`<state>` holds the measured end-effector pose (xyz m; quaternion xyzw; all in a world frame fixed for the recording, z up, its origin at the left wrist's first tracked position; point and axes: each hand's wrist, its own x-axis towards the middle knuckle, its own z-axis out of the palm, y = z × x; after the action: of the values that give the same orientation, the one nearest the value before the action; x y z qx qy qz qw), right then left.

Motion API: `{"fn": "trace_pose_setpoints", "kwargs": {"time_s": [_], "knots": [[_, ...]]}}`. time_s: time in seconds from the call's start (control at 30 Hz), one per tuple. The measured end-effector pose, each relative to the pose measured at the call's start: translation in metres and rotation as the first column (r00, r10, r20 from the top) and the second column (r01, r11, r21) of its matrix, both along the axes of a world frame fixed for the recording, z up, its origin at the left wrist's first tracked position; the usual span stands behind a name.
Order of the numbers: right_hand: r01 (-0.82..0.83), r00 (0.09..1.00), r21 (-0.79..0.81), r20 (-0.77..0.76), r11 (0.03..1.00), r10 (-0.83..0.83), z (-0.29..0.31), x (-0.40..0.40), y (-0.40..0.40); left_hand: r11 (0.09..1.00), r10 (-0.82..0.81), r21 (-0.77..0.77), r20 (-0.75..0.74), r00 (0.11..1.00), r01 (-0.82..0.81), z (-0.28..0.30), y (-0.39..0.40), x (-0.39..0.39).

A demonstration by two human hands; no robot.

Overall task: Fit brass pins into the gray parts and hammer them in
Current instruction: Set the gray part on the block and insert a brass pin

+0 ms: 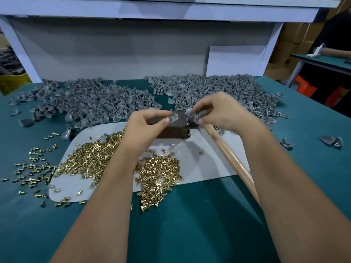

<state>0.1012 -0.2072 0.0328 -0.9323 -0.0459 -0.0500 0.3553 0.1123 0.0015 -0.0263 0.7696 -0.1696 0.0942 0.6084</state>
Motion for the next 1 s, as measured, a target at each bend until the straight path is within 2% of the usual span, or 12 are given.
{"fn": "trace_pose_setpoints", "kwargs": {"time_s": [0.07,0.13,0.17,0.33,0.43,0.53,0.67,0.73,0.83,1.0], "knots": [[0.206,0.96,0.157,0.157,0.966,-0.23,0.001,0.015,0.004,0.999,0.031,-0.022,-0.018,0.999,-0.032,-0.002,0.0,0.002],[0.387,0.881,0.159,0.227,0.908,-0.415,-0.004,0.024,0.012,0.997,0.058,-0.042,-0.036,0.998,-0.059,-0.002,0.001,0.004],[0.418,0.871,0.129,0.224,0.899,-0.437,-0.009,0.025,0.02,0.996,0.072,-0.04,-0.041,0.997,-0.074,-0.003,0.002,0.005],[0.262,0.941,0.065,0.203,0.963,-0.27,-0.03,0.005,0.058,0.977,0.207,-0.048,-0.042,0.977,-0.209,-0.005,0.003,0.008],[0.149,0.979,-0.151,0.162,0.977,-0.124,-0.019,-0.007,0.065,0.95,0.311,-0.022,-0.032,0.95,-0.312,-0.007,0.005,0.009],[0.045,0.996,-0.351,0.089,0.935,-0.015,-0.004,-0.015,0.068,0.927,0.368,0.077,0.002,0.93,-0.367,-0.01,0.006,0.012],[-0.182,0.98,-0.495,-0.161,0.85,0.116,-0.006,-0.025,0.073,0.921,0.376,0.111,-0.005,0.926,-0.373,-0.01,0.005,0.013],[-0.169,0.985,-0.584,-0.123,0.794,0.12,-0.015,-0.028,0.076,0.905,0.404,0.147,0.005,0.915,-0.4,-0.01,0.004,0.013],[-0.063,0.993,-0.649,0.034,0.758,0.112,-0.024,-0.029,0.081,0.864,0.467,0.191,0.04,0.883,-0.466,-0.01,0.003,0.013],[-0.125,0.987,-0.618,0.001,0.777,0.159,-0.031,-0.019,0.079,0.871,0.465,0.177,0.008,0.885,-0.459,-0.009,0.004,0.013]]}}
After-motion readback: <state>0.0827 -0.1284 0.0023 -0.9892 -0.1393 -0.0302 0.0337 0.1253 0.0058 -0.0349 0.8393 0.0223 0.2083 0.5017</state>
